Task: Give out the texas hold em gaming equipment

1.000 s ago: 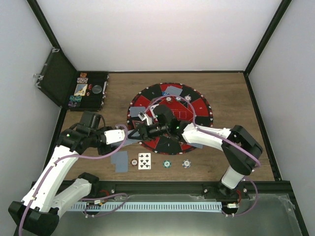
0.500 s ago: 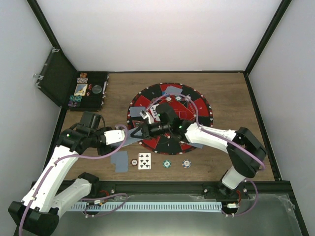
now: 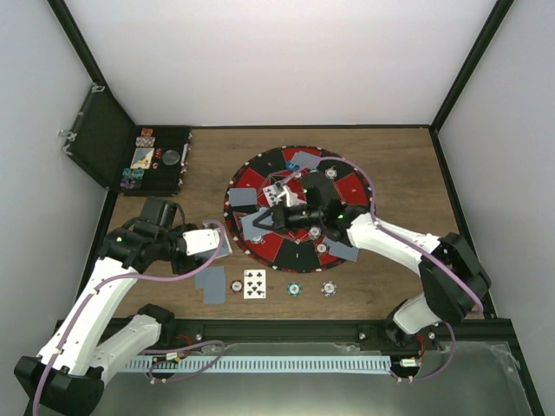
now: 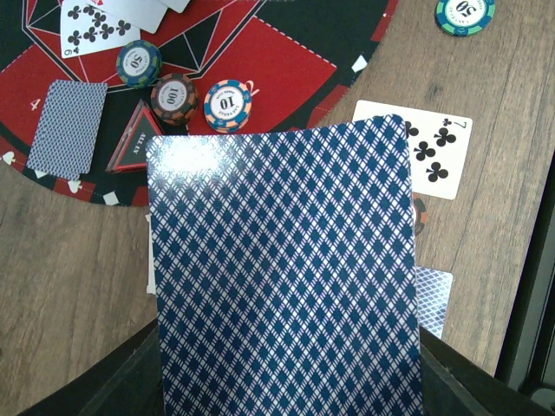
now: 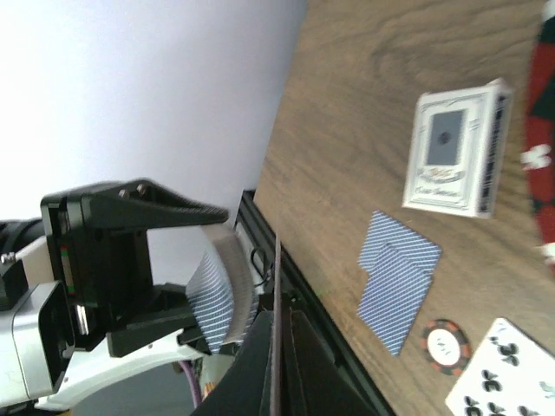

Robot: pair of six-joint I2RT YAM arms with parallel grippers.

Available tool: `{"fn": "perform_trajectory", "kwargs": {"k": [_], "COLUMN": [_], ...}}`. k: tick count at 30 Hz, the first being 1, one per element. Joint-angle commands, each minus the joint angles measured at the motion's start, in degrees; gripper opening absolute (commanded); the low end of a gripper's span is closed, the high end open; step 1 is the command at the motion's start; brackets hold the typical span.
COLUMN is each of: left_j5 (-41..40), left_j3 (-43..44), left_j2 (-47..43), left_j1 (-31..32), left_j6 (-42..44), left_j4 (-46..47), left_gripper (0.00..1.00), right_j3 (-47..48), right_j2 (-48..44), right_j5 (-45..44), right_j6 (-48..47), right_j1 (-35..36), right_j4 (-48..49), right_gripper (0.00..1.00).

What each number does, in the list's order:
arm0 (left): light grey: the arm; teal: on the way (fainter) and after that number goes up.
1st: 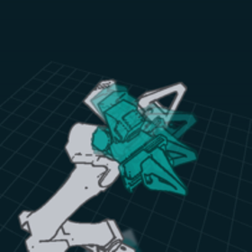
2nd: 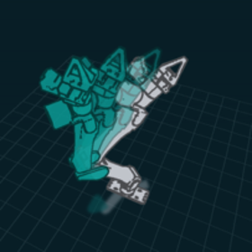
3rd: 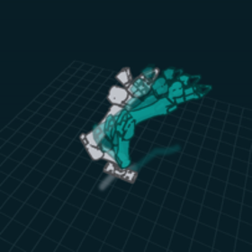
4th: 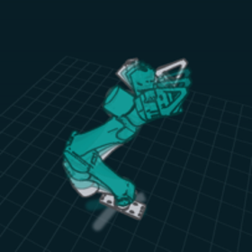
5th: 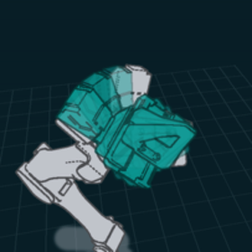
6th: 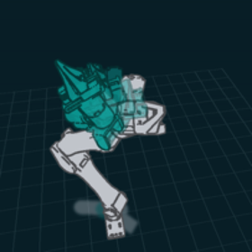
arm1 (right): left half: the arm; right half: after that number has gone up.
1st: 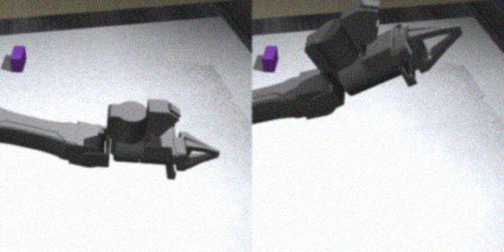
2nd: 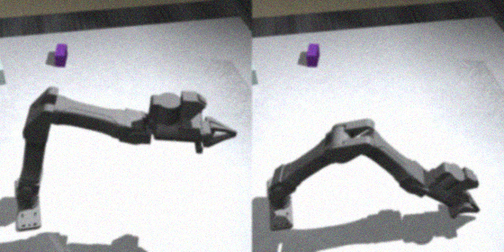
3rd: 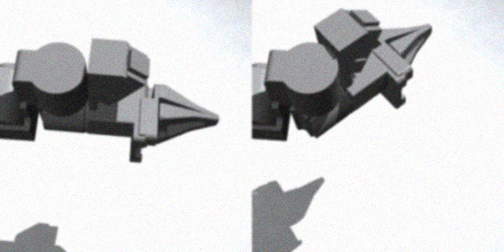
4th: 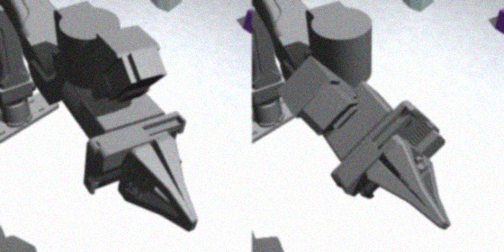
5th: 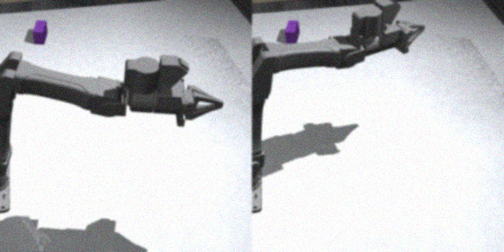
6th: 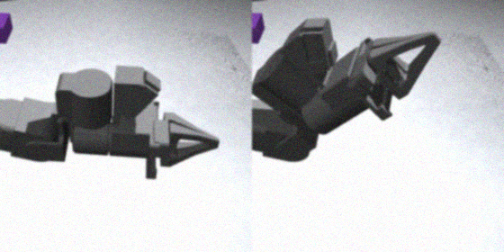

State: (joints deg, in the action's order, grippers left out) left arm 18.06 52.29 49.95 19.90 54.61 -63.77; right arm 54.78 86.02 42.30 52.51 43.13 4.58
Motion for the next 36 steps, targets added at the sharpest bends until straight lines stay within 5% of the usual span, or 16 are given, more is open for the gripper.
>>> {"fn": "perform_trajectory", "kwargs": {"k": [1,14,24,36], "left_j5": [0.4,0.3,0.0,0.3], "left_j3": [1.2,1.6,1.6,1.7], "left_j2": [-0.6,-0.5,-0.8,-1.4], "left_j1": [-0.1,-0.2,-0.2,-0.2], "left_j6": [0.1,0.1,0.2,0.3], "left_j4": [0.0,-0.2,-0.6,-1.2], "left_gripper": [0.04,0.04,0.04,0.04], "right_j3": [-1.1,8.8,22.7,21.4], "right_j2": [-2.8,14.2,25.7,28.2], "right_j5": [2.3,-1.2,-15.0,-30.2], "right_j6": [-1.5,-18.6,-26.3,-28.0], "right_j1": [-6.0,-24.9,-26.8,-27.9], "right_j4": [-2.0,-16.8,-30.3,-36.3], "right_gripper": [0.01,0.01,0.03,0.22]}}
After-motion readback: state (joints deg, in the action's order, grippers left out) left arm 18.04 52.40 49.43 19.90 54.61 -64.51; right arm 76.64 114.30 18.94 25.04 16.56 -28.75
